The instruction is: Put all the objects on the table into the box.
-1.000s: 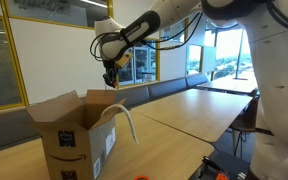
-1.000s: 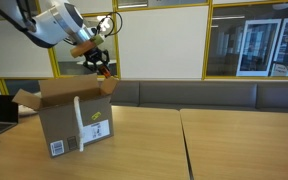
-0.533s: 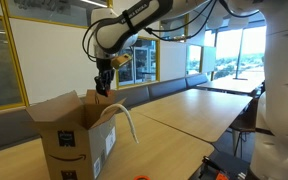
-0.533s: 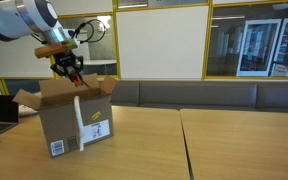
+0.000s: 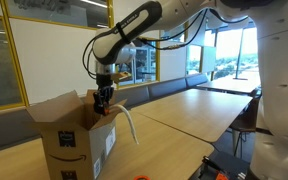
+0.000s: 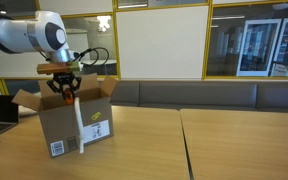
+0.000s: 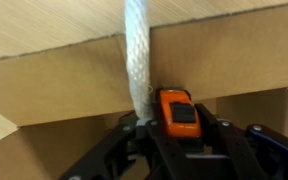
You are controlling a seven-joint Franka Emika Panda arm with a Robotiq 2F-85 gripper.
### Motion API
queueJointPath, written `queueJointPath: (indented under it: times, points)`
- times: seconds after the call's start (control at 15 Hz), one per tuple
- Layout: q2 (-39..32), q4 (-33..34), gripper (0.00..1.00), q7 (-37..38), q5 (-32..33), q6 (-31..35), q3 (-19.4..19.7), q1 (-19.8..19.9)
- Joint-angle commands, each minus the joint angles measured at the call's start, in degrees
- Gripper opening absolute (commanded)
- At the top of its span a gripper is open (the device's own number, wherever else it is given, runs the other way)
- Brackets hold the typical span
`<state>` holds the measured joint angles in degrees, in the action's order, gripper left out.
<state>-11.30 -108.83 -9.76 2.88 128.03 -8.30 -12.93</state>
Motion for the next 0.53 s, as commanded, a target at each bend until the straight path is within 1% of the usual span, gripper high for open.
queueJointPath:
  times: [0.0, 0.2, 0.47]
  points:
    - [-8.14, 6.49, 0.15, -2.44, -2.84, 0.43, -1.81, 1.15]
    - [-12.44, 11.46, 0.15, -2.27, -2.94, 0.12, -2.3, 0.77]
    - [-16.98, 18.04, 0.15, -0.76, -1.53, -1.47, -2.57, -0.23]
